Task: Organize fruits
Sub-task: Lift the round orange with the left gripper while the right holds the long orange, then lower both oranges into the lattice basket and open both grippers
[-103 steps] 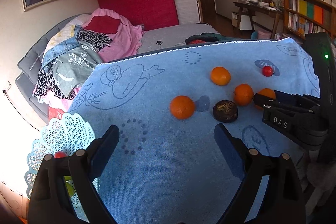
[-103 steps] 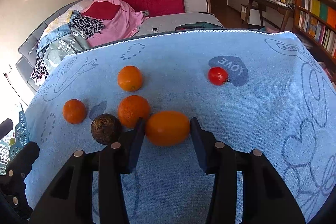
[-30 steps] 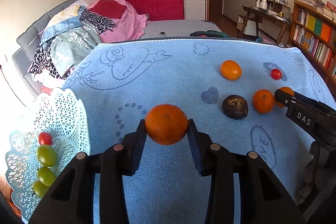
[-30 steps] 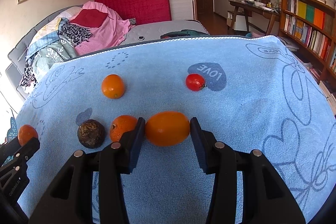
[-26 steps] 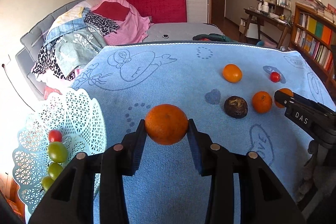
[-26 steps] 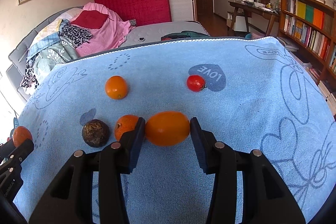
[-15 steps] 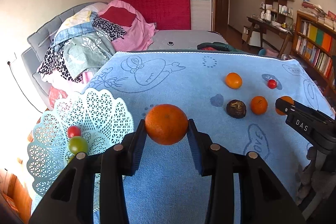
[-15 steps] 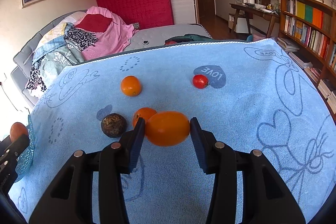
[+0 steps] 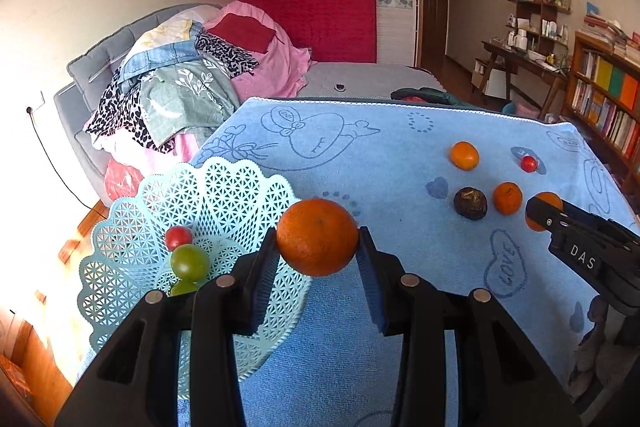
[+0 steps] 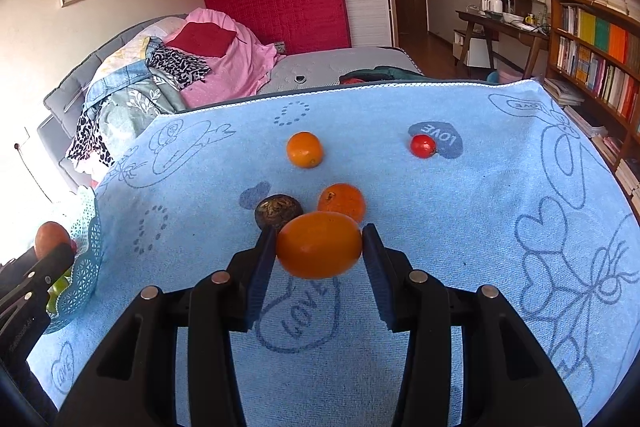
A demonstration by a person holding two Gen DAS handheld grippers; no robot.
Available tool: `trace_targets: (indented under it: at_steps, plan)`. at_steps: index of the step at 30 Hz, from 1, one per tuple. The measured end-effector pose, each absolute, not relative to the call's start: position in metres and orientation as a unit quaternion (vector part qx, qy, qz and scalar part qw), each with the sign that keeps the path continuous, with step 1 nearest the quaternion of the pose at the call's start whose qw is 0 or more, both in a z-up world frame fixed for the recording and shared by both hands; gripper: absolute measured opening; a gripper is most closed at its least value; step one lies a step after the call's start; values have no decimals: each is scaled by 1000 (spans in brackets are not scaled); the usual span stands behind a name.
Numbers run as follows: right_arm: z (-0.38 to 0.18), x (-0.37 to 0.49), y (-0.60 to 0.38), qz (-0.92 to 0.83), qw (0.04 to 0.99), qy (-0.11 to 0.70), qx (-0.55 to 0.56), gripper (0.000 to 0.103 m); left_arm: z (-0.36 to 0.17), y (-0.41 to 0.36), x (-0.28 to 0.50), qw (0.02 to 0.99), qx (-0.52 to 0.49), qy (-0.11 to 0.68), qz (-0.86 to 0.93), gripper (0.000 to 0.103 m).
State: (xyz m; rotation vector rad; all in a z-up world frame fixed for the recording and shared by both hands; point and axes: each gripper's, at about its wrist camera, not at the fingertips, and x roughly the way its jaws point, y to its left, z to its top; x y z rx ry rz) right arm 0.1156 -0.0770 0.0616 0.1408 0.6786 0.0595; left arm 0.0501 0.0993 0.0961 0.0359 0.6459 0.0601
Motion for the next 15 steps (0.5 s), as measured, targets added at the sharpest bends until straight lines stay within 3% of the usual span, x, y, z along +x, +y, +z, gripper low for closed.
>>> trace_targets:
  at_steps: [15]
  plan:
    - [74,108,-12,82,939,331,39,46,95,149,36,948,-8,312,60,40]
